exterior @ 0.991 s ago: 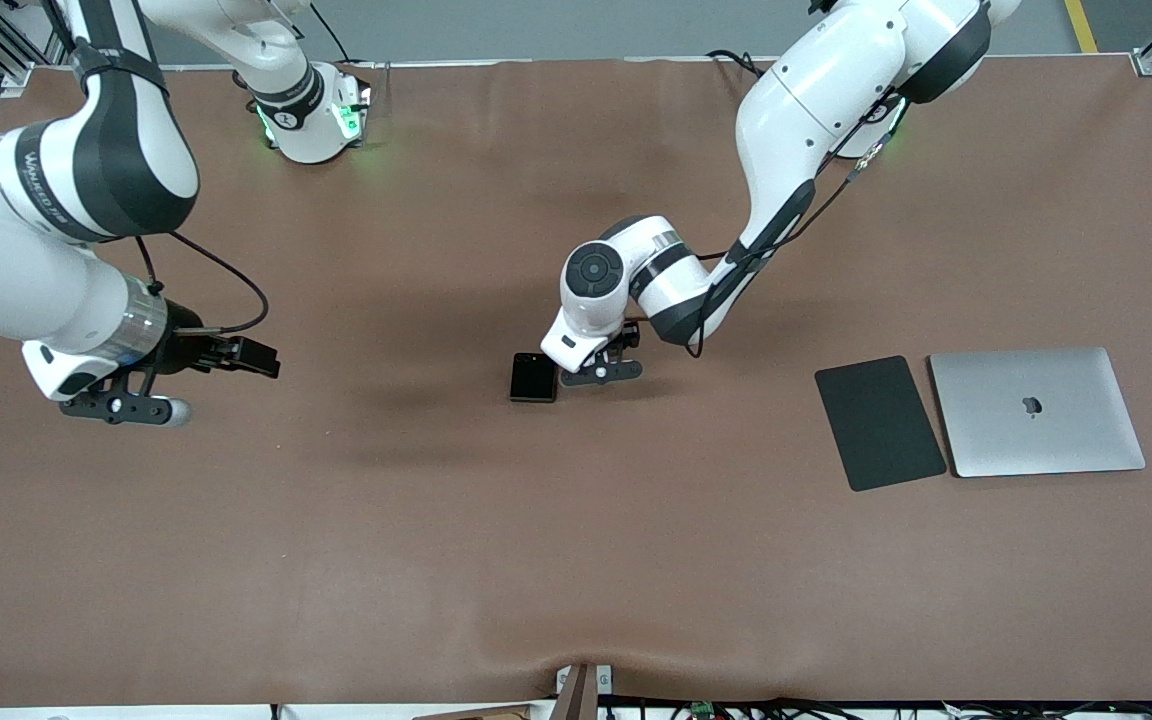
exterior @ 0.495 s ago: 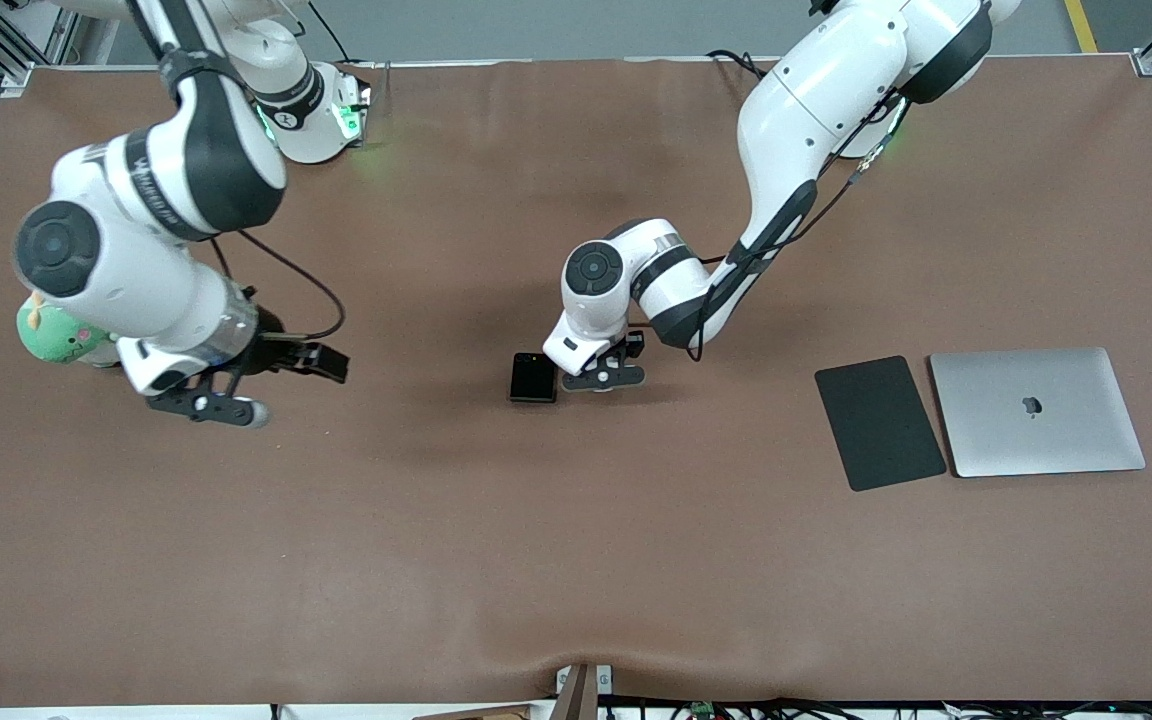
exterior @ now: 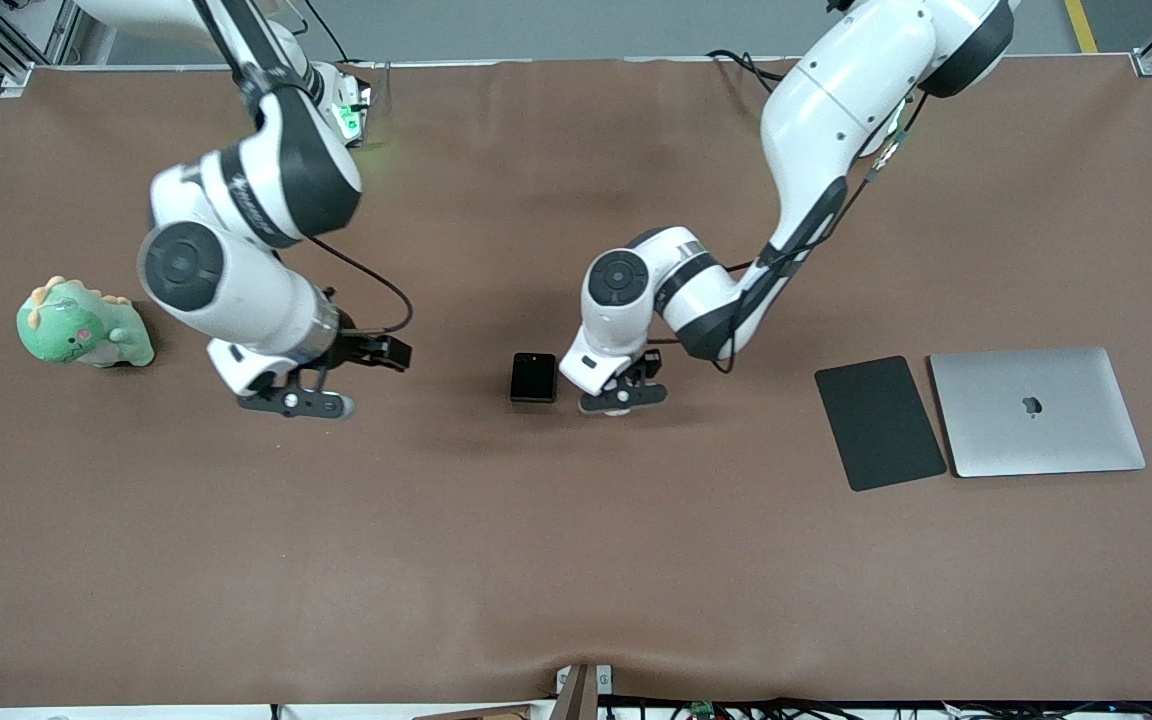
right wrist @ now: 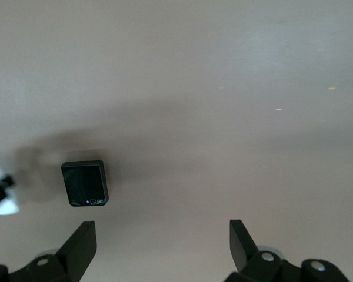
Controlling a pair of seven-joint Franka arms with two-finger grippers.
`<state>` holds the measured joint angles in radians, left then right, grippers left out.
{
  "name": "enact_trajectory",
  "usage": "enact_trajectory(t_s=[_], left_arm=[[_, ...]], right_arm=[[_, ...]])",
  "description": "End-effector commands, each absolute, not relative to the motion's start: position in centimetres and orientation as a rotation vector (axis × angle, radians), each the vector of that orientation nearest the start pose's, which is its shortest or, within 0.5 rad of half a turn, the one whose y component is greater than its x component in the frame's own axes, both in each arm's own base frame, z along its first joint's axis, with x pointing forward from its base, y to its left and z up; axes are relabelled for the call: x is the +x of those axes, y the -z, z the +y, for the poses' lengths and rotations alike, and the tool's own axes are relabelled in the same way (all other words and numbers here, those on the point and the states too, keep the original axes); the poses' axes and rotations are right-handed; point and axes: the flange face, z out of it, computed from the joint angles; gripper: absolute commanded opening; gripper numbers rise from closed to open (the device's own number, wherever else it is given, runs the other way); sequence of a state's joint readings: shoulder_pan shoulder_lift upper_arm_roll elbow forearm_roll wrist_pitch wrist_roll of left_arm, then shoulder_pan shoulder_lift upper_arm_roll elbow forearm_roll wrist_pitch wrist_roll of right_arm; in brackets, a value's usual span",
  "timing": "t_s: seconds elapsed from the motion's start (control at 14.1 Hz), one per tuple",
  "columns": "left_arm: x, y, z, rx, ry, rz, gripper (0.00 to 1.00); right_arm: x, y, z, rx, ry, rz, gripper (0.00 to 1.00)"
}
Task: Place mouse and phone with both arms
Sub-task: 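Carry the mouse with the left gripper toward the grey mouse pad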
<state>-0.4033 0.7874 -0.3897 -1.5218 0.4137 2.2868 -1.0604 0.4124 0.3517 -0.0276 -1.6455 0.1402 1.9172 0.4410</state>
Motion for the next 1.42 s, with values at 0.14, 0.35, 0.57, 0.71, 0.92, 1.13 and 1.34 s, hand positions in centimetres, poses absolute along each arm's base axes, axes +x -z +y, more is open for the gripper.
enact_trajectory(t_s=[0.14, 0.35, 0.57, 0.71, 0.92, 1.13, 1.34], left_arm=[[58.3, -26.6, -39.5, -3.113, 0.193, -0.224, 0.48], [60.7, -28.4, -34.2, -3.105, 0.21, -0.171, 0.48], [61.8, -28.5, -27.7, -3.09, 0.163, -0.116, 0.47], [62.5, -27.9, -21.9, -3.071, 0.121, -0.02, 0.47], [63.8, -26.9, -14.7, -3.071, 0.072, 0.01, 0.47], [64.2, -25.0, -10.0, -3.085, 0.064, -0.045, 0.48], [62.9, -22.7, -8.6, -3.098, 0.049, -0.059, 0.49]], right_arm=[[58.9, -35.8, 33.1, -3.129, -0.188, -0.001, 1.0], [59.0, -31.5, 36.2, -3.175, -0.168, 0.058, 1.0], [58.8, -28.4, 40.5, -3.174, -0.14, 0.16, 1.0], [58.9, -27.2, 41.0, -3.174, -0.121, 0.149, 1.0], [59.5, -25.0, 41.3, -3.149, -0.054, 0.097, 1.0], [58.9, -24.3, 42.1, -3.139, -0.059, -0.017, 1.0], [57.6, -22.6, 43.8, -3.145, -0.081, -0.053, 1.0]])
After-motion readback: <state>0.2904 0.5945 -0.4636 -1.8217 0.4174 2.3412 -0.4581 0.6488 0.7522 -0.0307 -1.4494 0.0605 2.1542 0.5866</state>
